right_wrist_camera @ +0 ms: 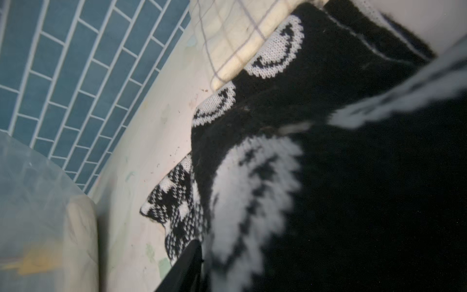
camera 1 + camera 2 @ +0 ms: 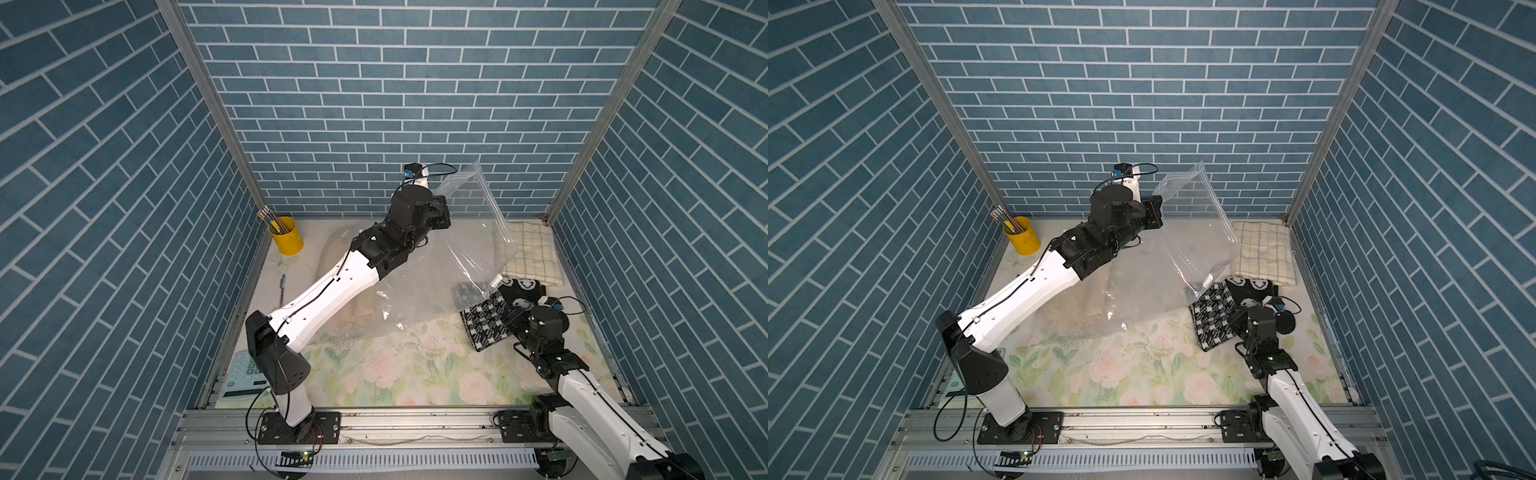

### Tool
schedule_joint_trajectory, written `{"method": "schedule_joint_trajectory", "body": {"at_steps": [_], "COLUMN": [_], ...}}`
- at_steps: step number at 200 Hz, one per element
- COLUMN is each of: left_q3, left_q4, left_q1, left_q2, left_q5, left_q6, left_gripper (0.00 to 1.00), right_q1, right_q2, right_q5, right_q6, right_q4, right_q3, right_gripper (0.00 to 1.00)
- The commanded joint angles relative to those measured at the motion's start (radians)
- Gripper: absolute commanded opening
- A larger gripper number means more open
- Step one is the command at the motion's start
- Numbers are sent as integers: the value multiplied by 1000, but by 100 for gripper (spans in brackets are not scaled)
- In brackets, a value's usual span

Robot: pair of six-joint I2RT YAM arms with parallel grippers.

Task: Take the scarf out of the vacuum bag
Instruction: Take out the scarf from the vacuum bag.

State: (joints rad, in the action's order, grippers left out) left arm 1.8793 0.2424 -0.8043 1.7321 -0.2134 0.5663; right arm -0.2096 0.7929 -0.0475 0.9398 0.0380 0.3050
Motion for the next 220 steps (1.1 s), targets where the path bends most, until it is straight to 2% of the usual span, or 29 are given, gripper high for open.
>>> {"method": "schedule_joint_trajectory", "body": {"at_steps": [1, 54, 86, 105, 122, 139, 161, 169, 191, 220], "left_q3": [-13, -33, -38, -37, -34, -36, -40, -39, -30, -19], "left_q4": [-37, -50, -48, -44, -40, -41, -41, -39, -24, -11], "left_q1": [2, 1, 2, 2, 2, 2, 2, 2, 2, 2], "left_q2": [-44, -54, -64, -66, -65, -63, -63, -62, -64, -62], "left_q5": [-6, -6, -13, -19, -19, -11, -7, -7, -15, -32], "left_q6": [2, 14, 15, 16, 20, 29, 38, 39, 37, 31], "left_gripper": [0, 0, 0, 0, 0, 0, 0, 0, 0, 0], "right_q1": [-5, -18, -29, -30, -40, -45, -46, -46, -47, -47], "right_q2": [47, 46, -5, -28, -44, -71, -21, 8, 48, 100], "right_q5": [26, 102, 89, 167, 290, 399, 441, 461, 487, 412], "right_q6": [-65, -116, -104, -93, -107, -115, -155, -171, -184, -247], "right_q4": [204, 456, 628, 641, 538, 371, 263, 229, 198, 354], "right_q3": [109, 171, 207, 227, 250, 254, 262, 261, 260, 283], "right_gripper": [60, 65, 65, 65, 62, 51, 20, 13, 8, 11]}}
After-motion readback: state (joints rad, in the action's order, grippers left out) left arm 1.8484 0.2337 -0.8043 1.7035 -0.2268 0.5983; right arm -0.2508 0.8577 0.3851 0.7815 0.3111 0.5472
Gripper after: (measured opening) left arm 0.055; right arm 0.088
